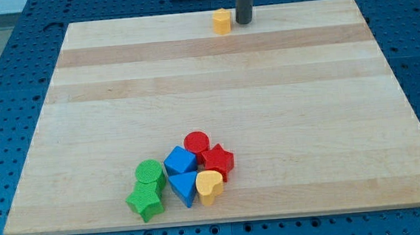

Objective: Slide the green star to the center

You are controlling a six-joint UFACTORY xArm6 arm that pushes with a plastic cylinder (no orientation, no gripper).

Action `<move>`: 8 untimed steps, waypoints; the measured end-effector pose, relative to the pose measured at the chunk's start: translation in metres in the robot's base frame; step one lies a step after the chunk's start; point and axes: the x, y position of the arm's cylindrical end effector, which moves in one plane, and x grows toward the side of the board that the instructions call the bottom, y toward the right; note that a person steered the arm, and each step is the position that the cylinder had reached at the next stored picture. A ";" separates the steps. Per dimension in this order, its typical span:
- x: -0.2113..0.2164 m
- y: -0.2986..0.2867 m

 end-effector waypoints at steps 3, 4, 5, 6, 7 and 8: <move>0.002 -0.015; 0.040 0.058; 0.092 0.150; 0.154 0.220; 0.242 0.266; 0.337 0.266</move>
